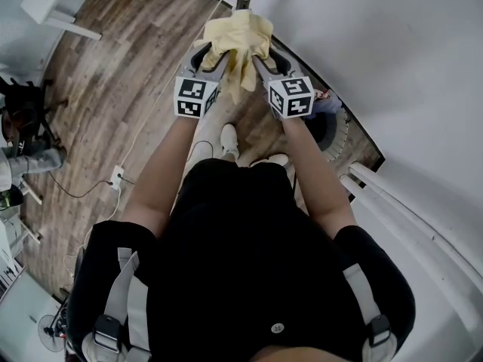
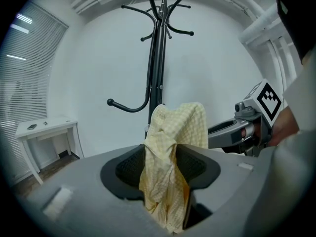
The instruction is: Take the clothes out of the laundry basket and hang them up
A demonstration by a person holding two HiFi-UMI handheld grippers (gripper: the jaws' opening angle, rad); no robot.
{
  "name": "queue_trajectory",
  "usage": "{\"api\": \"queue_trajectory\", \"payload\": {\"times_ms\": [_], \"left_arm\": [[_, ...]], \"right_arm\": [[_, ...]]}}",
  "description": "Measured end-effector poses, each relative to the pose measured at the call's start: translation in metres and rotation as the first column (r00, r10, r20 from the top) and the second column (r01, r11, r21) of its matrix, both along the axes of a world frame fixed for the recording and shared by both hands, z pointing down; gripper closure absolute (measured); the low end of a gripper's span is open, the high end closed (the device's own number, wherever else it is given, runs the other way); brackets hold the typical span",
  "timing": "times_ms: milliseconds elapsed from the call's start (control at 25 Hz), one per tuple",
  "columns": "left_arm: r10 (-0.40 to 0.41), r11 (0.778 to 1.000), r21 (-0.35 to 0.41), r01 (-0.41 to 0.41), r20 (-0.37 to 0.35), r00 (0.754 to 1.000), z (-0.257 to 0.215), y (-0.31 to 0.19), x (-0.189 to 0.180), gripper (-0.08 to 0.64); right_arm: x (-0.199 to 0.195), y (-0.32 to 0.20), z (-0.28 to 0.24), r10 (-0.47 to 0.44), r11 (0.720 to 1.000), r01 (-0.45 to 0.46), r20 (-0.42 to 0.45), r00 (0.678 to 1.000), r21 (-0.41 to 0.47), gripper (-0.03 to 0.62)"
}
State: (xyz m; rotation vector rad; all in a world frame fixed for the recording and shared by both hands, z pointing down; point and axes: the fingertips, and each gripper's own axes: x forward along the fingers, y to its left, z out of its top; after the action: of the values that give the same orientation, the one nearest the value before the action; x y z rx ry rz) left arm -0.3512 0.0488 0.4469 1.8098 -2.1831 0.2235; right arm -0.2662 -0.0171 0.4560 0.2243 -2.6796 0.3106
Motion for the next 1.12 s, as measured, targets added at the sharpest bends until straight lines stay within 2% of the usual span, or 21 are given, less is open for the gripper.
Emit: {"api": "queue_trajectory", "payload": {"times_ms": [120,480,760,840,960,1120], "left_arm": [[0.002,1.0,0.011,-0.002,-0.017,1.0,-0.005,0.004,0.006,0.337],[-0.043,0.999,0.016,0.043,-0.003,0.999,-0.013,0.018,0.026,0.337],[-0.061,0.995,0.083,0.06,0.011,0.998,-0.06,0.038,0.053,0.336],[-0.045,0.993,0.108,0.043,0.021,0.999,-0.08,0.042,0.064,0.336],[0.018,0.989,0.143,-0.025,0.052,0.999,-0.113,0.042,0.088,0.336],[0.121,0.973,0.188,-0.133,0.076,0.99,-0.148,0.028,0.127,0.288]], "right_arm": [[0.006,0.004,-0.002,-0.001,1.0,0.001,0.004,1.0,0.001,0.399],[0.033,0.015,-0.011,-0.027,1.0,0.027,0.04,0.999,0.004,0.364],[0.061,0.029,-0.059,-0.07,0.997,0.065,0.109,0.992,0.048,0.36],[0.07,0.033,-0.08,-0.091,0.994,0.081,0.139,0.986,0.077,0.36],[0.091,0.034,-0.118,-0.103,0.99,0.08,0.197,0.975,0.12,0.359],[0.13,0.033,-0.165,-0.115,0.981,0.07,0.254,0.96,0.18,0.35]]}}
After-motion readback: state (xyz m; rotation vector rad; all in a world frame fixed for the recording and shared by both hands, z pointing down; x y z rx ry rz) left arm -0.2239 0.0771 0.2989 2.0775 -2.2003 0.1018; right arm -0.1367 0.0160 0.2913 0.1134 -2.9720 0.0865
